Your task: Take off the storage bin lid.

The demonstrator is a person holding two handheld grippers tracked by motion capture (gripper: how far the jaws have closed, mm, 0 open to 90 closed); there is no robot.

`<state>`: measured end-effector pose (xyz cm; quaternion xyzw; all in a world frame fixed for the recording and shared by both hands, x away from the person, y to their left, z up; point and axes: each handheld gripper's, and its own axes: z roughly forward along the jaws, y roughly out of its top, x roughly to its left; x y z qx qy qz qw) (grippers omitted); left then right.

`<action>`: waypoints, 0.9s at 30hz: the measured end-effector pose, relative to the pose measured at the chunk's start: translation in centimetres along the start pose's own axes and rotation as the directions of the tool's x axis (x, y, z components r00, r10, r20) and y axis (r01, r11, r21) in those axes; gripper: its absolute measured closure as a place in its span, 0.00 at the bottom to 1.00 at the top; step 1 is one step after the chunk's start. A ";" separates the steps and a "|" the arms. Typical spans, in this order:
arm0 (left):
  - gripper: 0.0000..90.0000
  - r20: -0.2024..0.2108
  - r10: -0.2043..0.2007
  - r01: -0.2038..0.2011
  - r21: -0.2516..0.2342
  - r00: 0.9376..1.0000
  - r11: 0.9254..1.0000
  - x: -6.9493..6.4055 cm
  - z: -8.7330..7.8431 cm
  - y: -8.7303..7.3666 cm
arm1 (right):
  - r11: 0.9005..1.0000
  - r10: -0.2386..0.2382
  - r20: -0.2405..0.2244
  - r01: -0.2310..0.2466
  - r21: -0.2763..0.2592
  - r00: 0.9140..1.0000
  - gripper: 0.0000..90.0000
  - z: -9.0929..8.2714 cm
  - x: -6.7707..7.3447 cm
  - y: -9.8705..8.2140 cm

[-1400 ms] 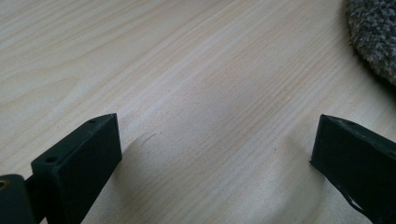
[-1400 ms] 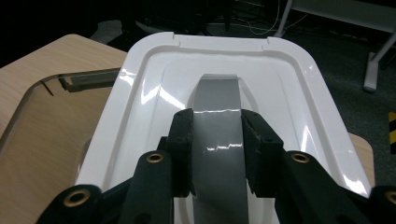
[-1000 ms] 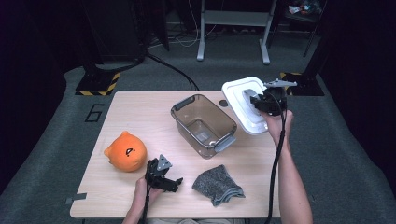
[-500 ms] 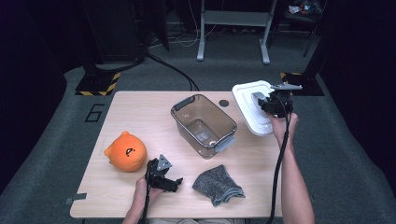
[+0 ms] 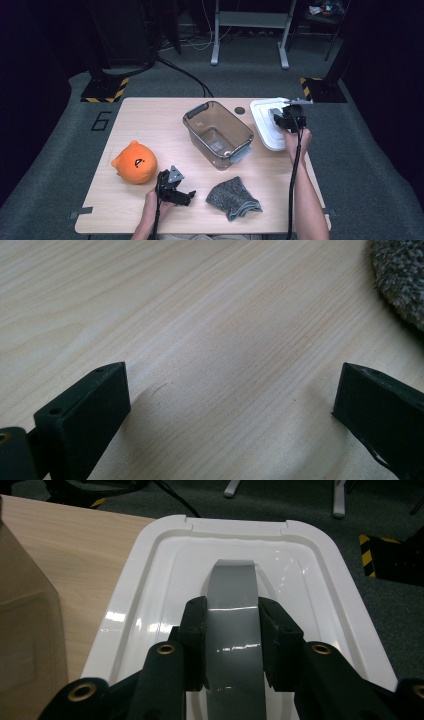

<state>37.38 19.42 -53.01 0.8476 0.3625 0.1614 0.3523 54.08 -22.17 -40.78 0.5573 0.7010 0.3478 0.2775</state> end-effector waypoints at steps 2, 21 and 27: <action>0.01 0.000 0.000 0.000 0.000 1.000 1.000 0.0 0.0 0.0 | 1.000 0.011 0.004 -0.012 0.011 1.000 0.74 0.7 0.0 -0.5; 0.01 0.000 -0.001 0.001 0.000 1.000 1.000 0.0 0.0 0.0 | 0.997 0.053 0.048 -0.056 0.057 0.997 0.74 5.9 0.8 -4.3; 0.01 0.000 0.000 0.000 0.000 1.000 1.000 0.0 0.0 0.0 | 0.997 0.048 0.056 -0.051 0.065 0.997 0.74 6.7 0.7 -4.7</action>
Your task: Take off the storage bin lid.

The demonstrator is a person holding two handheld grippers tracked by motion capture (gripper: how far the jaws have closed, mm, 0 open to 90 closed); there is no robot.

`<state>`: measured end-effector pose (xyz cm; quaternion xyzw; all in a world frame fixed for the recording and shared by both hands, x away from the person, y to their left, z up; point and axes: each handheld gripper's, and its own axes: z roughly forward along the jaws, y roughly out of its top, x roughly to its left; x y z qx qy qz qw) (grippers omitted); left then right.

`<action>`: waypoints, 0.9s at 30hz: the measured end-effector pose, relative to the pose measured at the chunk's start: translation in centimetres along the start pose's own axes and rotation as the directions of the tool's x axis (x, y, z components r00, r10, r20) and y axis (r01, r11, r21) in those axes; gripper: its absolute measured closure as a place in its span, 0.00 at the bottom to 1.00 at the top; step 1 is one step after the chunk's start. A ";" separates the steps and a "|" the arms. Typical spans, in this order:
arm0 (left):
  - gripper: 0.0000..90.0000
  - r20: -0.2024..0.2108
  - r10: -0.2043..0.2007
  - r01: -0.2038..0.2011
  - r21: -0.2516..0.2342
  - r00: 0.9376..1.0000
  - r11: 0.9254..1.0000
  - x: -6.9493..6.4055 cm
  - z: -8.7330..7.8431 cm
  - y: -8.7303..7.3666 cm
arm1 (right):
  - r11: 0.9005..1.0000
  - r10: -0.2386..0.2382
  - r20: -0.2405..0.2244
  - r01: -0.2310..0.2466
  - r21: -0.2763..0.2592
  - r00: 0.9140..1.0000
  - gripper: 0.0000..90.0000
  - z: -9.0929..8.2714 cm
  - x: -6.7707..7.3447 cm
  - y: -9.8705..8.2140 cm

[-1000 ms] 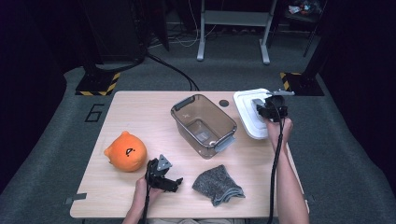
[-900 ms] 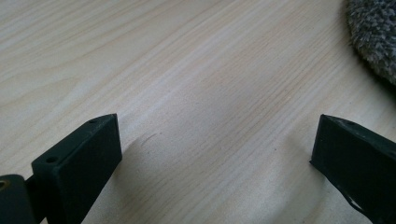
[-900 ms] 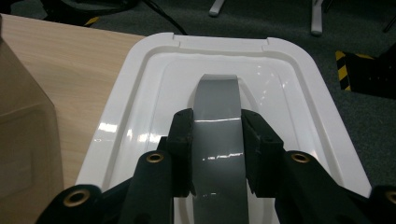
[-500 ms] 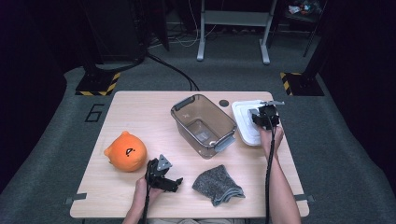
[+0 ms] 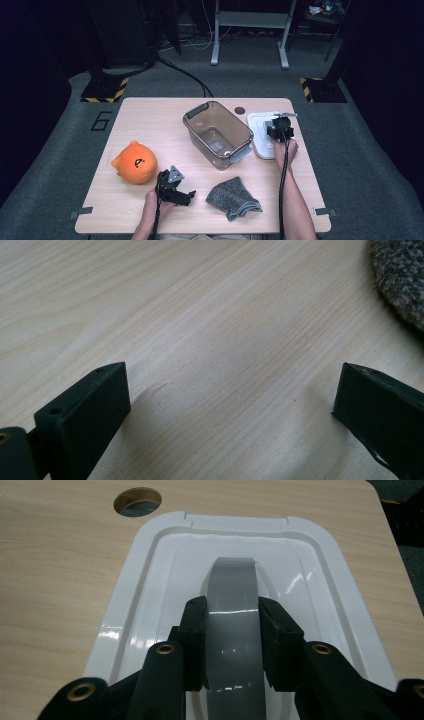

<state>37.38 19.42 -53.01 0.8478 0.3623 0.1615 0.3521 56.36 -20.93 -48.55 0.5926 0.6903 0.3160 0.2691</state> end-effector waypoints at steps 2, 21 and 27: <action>0.01 0.001 -0.001 0.001 0.000 1.000 1.000 0.0 0.0 0.0 | 1.000 -0.001 0.004 0.001 0.009 1.000 0.73 0.2 0.0 0.0; 0.01 -0.001 0.002 -0.002 0.002 1.000 1.000 0.0 0.0 0.0 | 0.998 -0.065 -0.139 0.066 0.003 0.988 0.15 -5.2 -0.4 -1.4; 0.00 -0.001 0.003 -0.003 0.005 1.000 1.000 0.0 0.0 0.0 | 0.994 -0.109 -0.156 0.107 -0.024 0.982 0.10 -7.8 -0.3 -3.7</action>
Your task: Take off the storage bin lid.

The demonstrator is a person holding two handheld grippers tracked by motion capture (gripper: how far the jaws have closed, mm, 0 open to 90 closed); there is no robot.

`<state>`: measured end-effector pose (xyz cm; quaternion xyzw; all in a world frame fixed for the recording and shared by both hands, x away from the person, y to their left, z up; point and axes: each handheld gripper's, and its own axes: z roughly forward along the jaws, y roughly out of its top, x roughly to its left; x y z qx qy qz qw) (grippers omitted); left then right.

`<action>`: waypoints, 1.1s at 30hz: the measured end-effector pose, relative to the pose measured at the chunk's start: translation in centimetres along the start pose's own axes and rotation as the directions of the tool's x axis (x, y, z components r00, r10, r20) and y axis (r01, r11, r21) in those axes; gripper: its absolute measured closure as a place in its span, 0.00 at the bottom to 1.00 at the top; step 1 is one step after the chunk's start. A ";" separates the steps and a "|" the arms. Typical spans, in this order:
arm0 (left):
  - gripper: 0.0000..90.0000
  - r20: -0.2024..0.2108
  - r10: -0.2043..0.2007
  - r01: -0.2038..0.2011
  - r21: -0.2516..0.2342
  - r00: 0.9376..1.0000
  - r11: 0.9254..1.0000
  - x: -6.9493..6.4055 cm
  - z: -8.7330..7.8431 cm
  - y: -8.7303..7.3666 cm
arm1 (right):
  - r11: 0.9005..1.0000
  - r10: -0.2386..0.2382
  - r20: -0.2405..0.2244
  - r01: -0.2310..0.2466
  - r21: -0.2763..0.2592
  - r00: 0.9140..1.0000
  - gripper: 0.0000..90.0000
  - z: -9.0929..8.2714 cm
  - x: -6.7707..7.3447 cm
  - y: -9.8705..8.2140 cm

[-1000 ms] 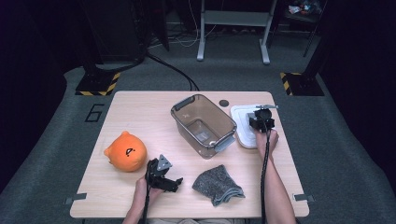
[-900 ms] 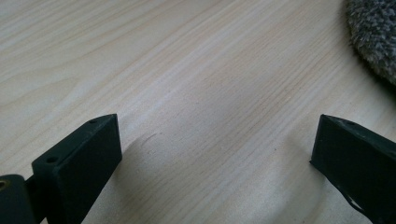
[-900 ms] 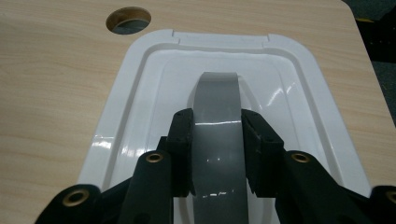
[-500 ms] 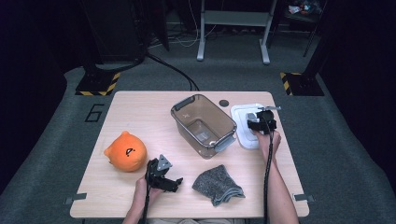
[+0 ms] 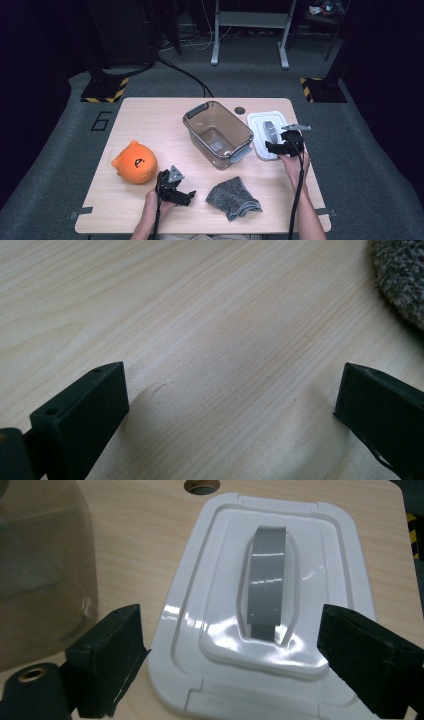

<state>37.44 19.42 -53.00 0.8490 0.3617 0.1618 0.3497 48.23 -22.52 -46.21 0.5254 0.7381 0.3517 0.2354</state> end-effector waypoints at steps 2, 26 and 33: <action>0.00 0.001 0.001 -0.001 0.001 1.000 1.000 0.0 0.0 0.0 | 1.000 -0.005 -0.009 0.005 0.000 1.000 0.09 -0.6 0.4 -1.1; 0.00 0.002 -0.035 0.035 -0.119 0.999 0.992 0.5 -6.1 2.1 | 0.998 -0.040 0.006 0.040 0.057 0.999 0.00 -2.0 1.9 -10.1; 0.00 -0.054 -0.068 0.058 -0.162 0.996 0.985 1.8 -8.6 2.5 | 0.996 -0.047 0.010 0.046 0.072 0.999 0.00 -1.9 2.1 -10.3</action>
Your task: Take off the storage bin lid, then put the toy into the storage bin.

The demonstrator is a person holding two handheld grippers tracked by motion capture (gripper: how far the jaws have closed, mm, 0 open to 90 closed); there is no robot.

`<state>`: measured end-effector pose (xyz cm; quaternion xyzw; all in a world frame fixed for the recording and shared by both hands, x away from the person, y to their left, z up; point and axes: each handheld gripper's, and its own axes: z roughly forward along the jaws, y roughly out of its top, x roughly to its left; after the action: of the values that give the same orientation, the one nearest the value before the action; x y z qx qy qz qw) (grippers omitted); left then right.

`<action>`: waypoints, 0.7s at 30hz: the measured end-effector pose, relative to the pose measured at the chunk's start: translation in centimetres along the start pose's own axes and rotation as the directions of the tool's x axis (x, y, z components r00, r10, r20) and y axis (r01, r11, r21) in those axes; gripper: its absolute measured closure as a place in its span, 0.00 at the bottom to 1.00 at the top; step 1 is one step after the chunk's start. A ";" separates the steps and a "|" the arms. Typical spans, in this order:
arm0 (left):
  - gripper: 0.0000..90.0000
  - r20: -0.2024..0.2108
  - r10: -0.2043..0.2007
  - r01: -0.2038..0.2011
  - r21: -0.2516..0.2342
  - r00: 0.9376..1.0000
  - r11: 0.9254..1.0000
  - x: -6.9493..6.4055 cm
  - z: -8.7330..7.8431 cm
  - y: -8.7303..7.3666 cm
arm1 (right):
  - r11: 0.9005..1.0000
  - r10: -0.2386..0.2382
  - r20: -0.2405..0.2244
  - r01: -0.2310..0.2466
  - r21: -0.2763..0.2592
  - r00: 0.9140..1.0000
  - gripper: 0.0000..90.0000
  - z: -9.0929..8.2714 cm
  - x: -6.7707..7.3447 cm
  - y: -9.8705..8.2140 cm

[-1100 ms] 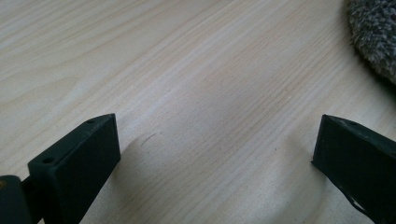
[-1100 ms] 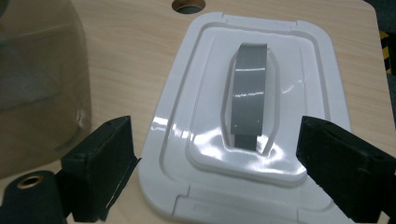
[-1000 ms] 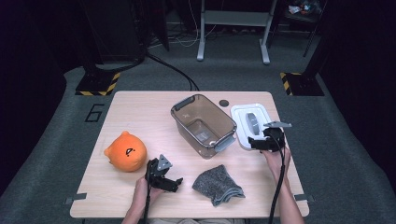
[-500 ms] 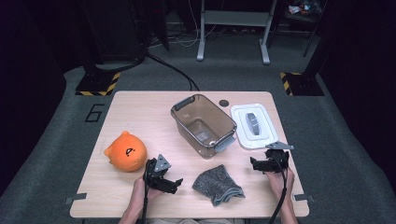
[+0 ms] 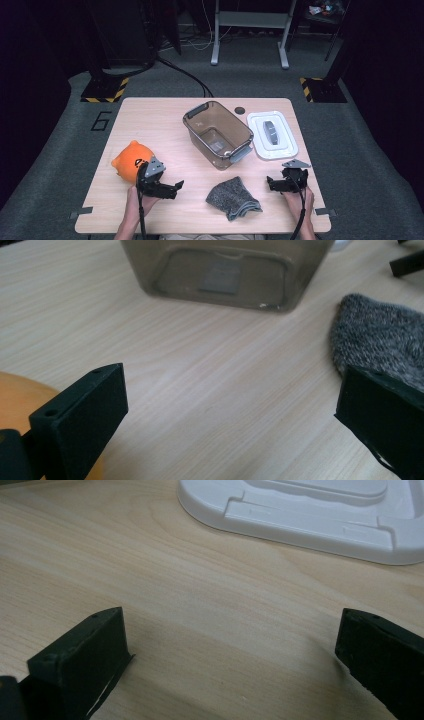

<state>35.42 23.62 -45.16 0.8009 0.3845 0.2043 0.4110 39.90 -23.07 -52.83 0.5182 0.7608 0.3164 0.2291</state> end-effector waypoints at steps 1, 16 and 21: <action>0.00 -0.012 0.001 -0.001 0.001 1.000 1.000 0.2 -0.4 0.1 | 1.000 -0.001 -0.002 0.001 -0.003 1.000 0.00 0.0 0.0 0.0; 0.00 -0.129 -0.079 0.072 -0.054 0.989 0.996 5.6 -4.0 0.2 | 1.000 0.018 -0.015 -0.018 0.000 1.000 0.00 0.1 -0.2 -0.1; 0.00 -0.143 -0.081 0.075 -0.046 0.986 0.996 7.7 -4.3 -0.1 | 1.000 0.016 -0.016 -0.016 0.001 1.000 0.00 0.1 -0.2 -0.1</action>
<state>37.42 31.86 -42.69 0.7599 0.4402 0.2532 0.4058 39.96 -23.24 -52.96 0.5219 0.7586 0.3220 0.2200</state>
